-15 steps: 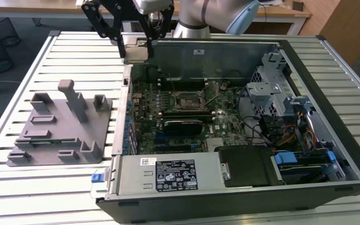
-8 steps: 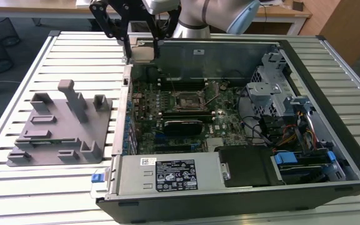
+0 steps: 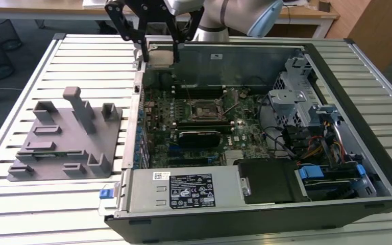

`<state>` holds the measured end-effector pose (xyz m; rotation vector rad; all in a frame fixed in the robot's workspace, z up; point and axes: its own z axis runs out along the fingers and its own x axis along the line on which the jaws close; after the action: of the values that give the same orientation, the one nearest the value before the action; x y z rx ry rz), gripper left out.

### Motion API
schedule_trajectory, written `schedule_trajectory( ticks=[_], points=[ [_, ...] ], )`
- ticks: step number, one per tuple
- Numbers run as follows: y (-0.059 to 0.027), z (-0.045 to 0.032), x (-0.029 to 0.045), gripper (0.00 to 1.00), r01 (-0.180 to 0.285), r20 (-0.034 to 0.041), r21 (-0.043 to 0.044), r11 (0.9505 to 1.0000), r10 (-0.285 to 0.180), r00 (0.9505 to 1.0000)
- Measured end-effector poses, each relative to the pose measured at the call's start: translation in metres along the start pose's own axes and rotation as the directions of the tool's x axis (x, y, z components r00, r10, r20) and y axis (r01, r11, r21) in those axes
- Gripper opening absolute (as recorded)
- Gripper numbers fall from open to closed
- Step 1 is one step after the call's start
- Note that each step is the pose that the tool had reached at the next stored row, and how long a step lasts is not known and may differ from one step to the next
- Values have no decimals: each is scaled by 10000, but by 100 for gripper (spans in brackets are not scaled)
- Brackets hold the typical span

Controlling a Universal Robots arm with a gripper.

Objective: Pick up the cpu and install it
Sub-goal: 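Pick up the cpu and move it towards the insertion slot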

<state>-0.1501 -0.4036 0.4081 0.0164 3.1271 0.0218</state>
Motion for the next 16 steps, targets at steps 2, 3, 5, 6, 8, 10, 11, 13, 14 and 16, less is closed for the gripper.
schedule_trajectory(
  ticks=[2,3,5,6,8,10,11,13,14,16],
  points=[
    [9,1,-8,54,0,0,1,10000,0,10000],
    [16,2,-13,54,-1,0,1,10000,1,10000],
    [45,5,-32,54,1,0,0,10000,-1,10000],
    [61,7,-54,54,1,1,0,10000,-1,10000],
    [88,11,-108,54,-1,1,0,10000,1,10000],
    [116,15,-170,54,0,0,0,10000,0,10000],
    [128,18,-200,54,1,0,0,10000,-1,10000],
    [152,23,-266,54,1,0,0,10000,-1,10000],
    [165,26,-298,54,-1,0,0,10000,1,10000],
    [187,30,-353,54,0,0,1,10000,0,10000]
  ],
)
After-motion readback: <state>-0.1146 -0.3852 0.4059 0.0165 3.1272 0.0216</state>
